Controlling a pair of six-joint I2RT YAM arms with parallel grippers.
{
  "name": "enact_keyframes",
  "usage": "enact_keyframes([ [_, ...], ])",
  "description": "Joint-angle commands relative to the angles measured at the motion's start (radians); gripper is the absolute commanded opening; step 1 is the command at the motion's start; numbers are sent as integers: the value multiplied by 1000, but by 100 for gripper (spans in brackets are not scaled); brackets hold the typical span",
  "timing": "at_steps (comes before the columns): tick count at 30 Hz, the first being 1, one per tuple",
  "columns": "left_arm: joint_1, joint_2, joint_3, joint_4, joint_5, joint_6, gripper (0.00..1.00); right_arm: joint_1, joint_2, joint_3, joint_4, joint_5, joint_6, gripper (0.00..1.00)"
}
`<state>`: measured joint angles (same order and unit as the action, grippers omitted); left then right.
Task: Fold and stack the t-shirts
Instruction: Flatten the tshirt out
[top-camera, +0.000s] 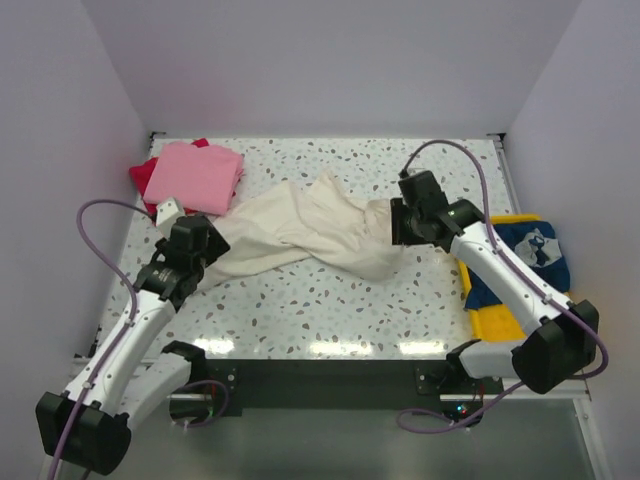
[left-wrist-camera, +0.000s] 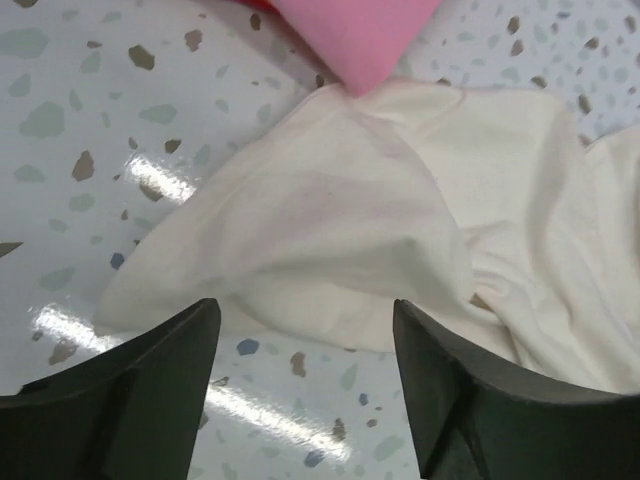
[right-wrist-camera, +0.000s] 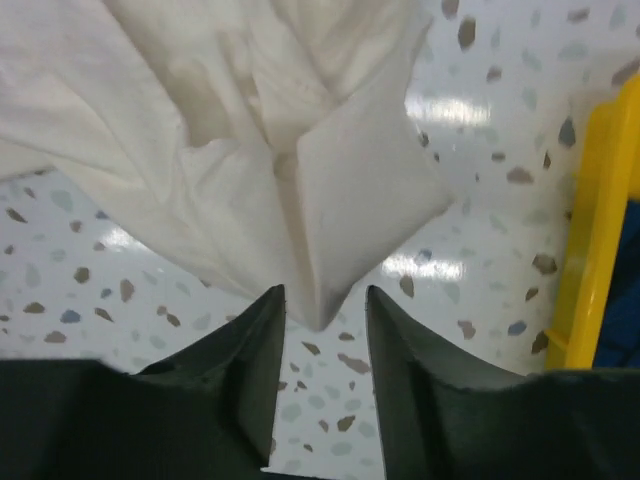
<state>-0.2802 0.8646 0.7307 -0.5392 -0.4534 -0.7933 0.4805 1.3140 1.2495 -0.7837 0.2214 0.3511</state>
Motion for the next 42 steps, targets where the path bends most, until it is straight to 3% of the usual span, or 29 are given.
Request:
enact_keyframes([
  [1,9,-10,-48,-81,-7,-44,78,-2,-39,-103,-135,2,75,49],
  [2,9,-4,-41,-65,-4,-17,82,0,-54,-114,-132,16,75,58],
  [5,7,72,10,-7,7,37,83,0,-76,-85,-99,36,55,70],
  [7,7,150,39,57,39,91,83,-3,-50,-70,-75,56,31,72],
  [12,6,318,127,273,207,180,81,-66,50,-84,36,12,22,65],
  [18,-16,563,289,361,288,209,79,-184,139,-142,193,-137,58,58],
  [23,-60,798,498,364,303,239,78,-237,186,-171,257,-218,91,54],
  [29,-88,1060,767,369,332,240,68,-252,188,-214,288,-272,115,53],
  [34,-116,1272,991,272,334,238,68,-253,156,-260,302,-294,137,52],
  [42,-125,1321,1033,179,266,233,68,-260,111,-303,285,-266,152,53],
])
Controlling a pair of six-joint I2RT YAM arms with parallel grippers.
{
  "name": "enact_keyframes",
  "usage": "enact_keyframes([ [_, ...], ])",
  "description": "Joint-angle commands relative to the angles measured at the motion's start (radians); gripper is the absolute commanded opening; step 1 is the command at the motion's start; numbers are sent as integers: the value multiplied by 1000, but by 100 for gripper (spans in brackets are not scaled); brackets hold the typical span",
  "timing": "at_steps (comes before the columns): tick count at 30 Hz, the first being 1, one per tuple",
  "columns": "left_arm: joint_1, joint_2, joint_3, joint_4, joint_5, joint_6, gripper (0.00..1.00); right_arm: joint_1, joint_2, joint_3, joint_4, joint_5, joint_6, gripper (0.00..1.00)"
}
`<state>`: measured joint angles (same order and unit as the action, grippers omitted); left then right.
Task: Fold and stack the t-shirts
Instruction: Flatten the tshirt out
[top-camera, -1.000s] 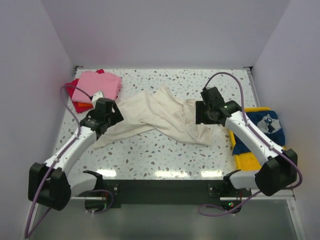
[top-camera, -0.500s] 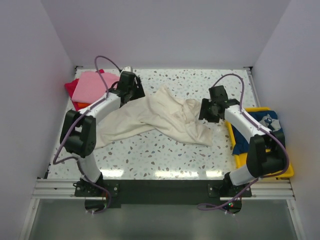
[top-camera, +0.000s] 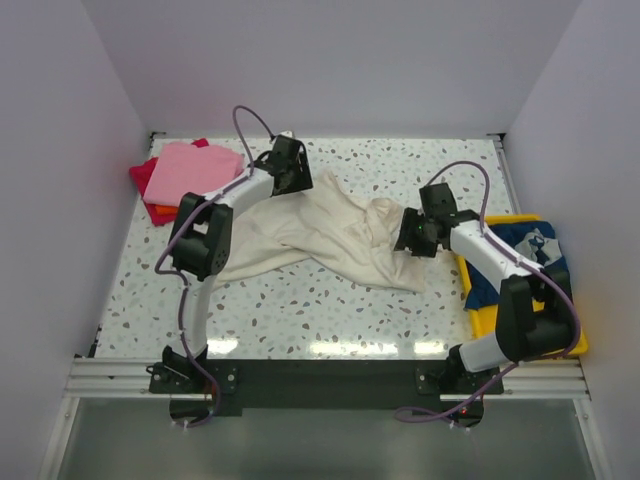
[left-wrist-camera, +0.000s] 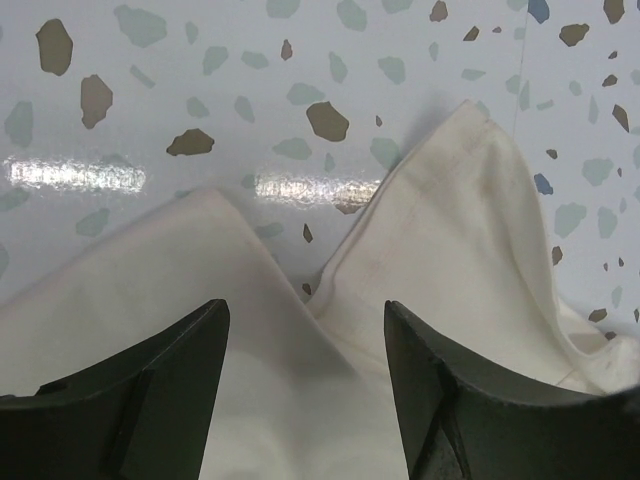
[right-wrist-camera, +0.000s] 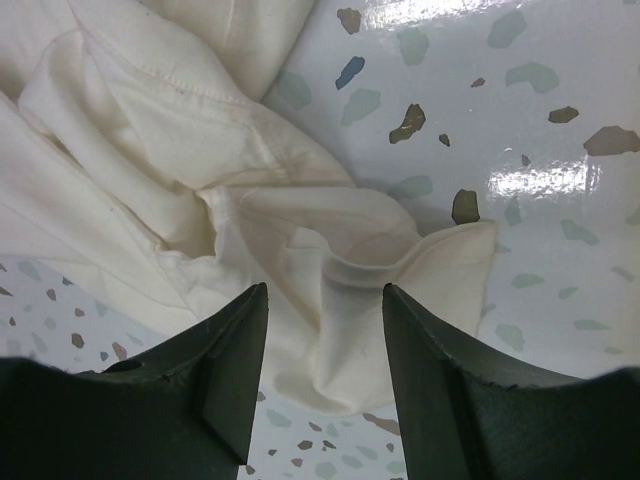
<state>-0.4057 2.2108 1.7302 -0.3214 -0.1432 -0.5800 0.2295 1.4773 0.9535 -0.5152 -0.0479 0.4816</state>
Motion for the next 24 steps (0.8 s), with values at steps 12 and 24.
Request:
enact_keyframes([
  [12,-2,-13,-52,-33,-29,29,61,-51,-40,-82,38,39,58,53],
  [24,5,-158,-95,30,-61,46,0,-116,-71,-124,58,0,52,53],
])
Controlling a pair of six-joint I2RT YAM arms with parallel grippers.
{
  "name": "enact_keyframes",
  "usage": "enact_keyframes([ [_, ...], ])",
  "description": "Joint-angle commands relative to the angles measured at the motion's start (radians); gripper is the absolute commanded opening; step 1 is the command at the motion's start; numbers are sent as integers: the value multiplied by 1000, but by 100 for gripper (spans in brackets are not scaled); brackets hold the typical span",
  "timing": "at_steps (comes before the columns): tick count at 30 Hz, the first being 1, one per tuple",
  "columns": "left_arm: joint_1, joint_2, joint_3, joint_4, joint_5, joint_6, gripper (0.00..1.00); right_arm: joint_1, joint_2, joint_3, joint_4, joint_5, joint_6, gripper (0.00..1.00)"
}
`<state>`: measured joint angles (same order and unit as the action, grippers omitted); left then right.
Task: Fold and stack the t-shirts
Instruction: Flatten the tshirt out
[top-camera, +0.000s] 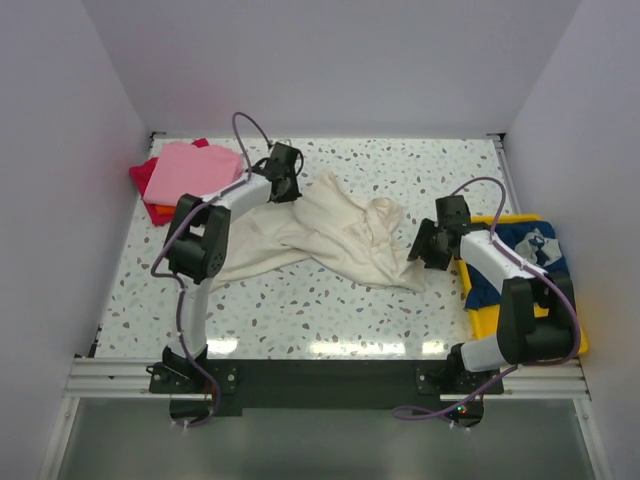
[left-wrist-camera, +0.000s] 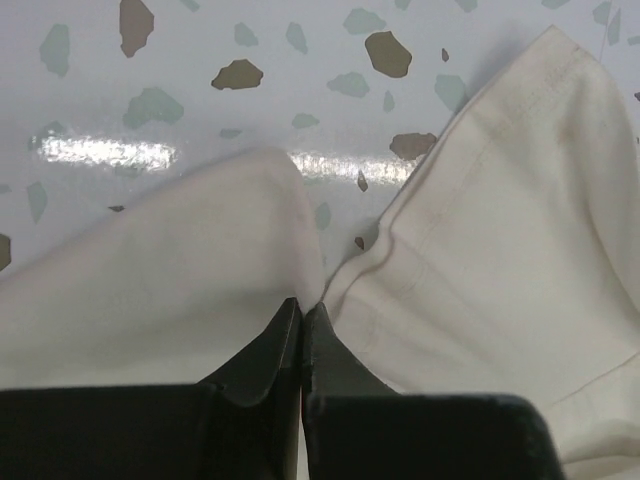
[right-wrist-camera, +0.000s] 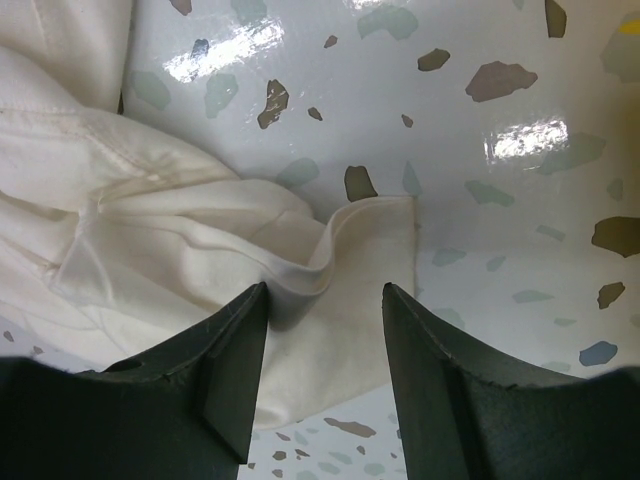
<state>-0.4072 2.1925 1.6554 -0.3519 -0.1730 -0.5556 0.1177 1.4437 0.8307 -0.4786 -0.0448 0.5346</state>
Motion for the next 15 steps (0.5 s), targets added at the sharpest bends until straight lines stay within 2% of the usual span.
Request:
enact_keyframes([
  [1,7,-169,-35,67,-34,34,0,-4,-42,-1,14,2,-7,53],
  [4,5,-325,-175,93,-45,28,0,-9,-54,-4,14,20,-10,53],
  [5,5,-424,-230,115,-57,5,0,-10,-60,-4,14,19,-8,53],
  [6,5,-479,-359,128,-69,-9,0,-15,-62,-4,14,16,-5,53],
  [10,8,-741,-661,107,-167,-121,1,-18,-66,4,18,-9,11,53],
  [11,10,-825,-707,62,-183,-141,7,-18,-65,4,20,-15,13,53],
  [12,10,-862,-783,35,-186,-159,23,-18,-60,5,21,-27,13,53],
  [14,10,-953,-845,-42,-160,-208,37,-18,-54,13,21,-33,5,53],
  [15,10,-980,-888,-68,-152,-220,52,-18,-39,24,20,-35,-1,52],
])
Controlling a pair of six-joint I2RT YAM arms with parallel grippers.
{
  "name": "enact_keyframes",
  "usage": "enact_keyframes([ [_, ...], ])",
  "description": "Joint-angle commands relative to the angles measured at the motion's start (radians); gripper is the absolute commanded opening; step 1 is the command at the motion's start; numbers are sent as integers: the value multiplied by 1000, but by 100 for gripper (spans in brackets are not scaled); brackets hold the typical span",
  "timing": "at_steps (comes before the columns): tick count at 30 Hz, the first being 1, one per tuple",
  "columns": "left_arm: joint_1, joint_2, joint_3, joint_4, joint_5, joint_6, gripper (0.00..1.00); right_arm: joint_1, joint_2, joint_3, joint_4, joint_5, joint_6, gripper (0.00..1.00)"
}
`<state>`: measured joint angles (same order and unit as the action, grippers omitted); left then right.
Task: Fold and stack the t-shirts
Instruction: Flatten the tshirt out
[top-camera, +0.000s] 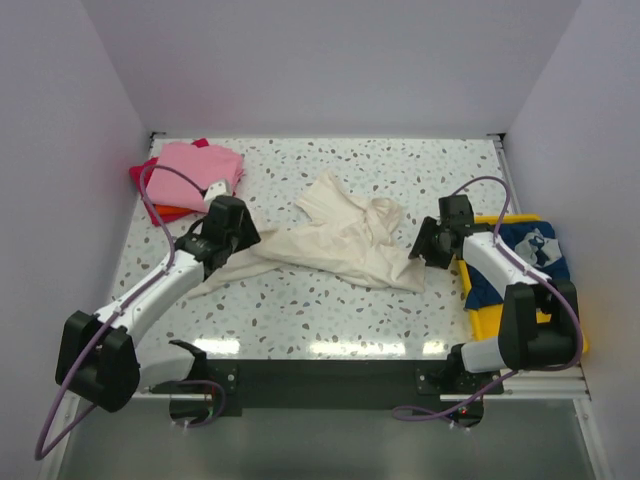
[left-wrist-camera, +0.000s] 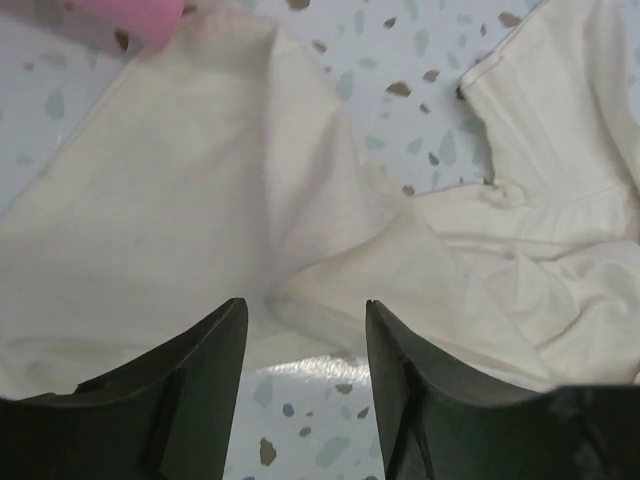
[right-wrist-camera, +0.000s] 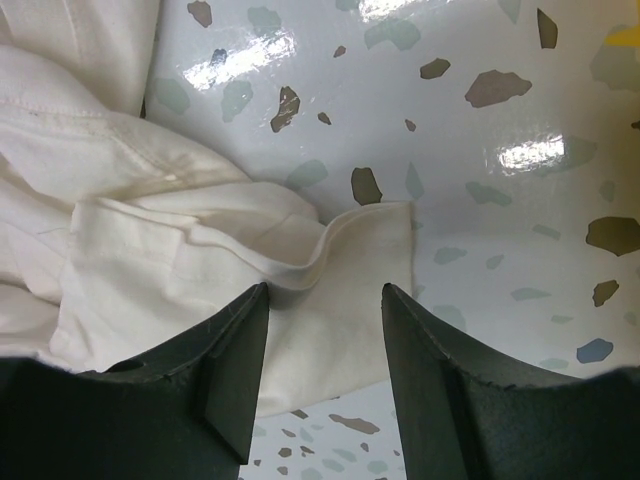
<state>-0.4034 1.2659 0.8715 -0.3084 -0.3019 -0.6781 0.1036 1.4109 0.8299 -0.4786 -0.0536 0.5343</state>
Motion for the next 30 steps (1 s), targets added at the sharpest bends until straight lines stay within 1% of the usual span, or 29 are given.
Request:
enact_keyframes([
  [1,6,-78,-120,-141,-19,-124,58,-4,-1,31,8,-25,-11,52],
  [3,6,-144,-138,-210,-31,-141,68,-4,10,43,0,-25,-22,52],
  [5,6,-183,-137,-222,-64,-138,70,-4,10,46,0,-20,-27,52],
  [7,6,-175,-117,-183,-85,-98,70,-5,14,46,1,-22,-25,52],
  [10,3,-70,-37,-129,-92,-36,68,-5,25,43,12,-35,-17,52],
  [11,-2,-3,12,-108,-89,-17,68,-5,29,41,15,-46,-16,52],
  [12,-6,28,33,-85,-85,4,66,-4,33,40,18,-51,-14,52],
  [13,-17,58,52,-24,-76,62,66,-5,36,38,21,-55,-10,52],
  [14,-21,113,88,3,-53,92,65,-7,36,37,24,-61,-8,52],
  [17,-35,218,167,32,-52,173,61,-7,31,29,32,-68,6,52],
  [21,-35,300,222,38,-20,245,51,-8,16,8,43,-77,23,52],
  [23,-35,337,233,64,27,291,50,-10,13,2,47,-77,26,52],
  [25,-38,374,245,51,53,324,47,-10,16,-2,46,-81,27,52],
  [28,-46,389,254,41,75,371,46,-13,16,-5,44,-81,29,52],
  [30,-48,385,230,55,96,399,46,-15,19,-3,44,-84,29,52],
])
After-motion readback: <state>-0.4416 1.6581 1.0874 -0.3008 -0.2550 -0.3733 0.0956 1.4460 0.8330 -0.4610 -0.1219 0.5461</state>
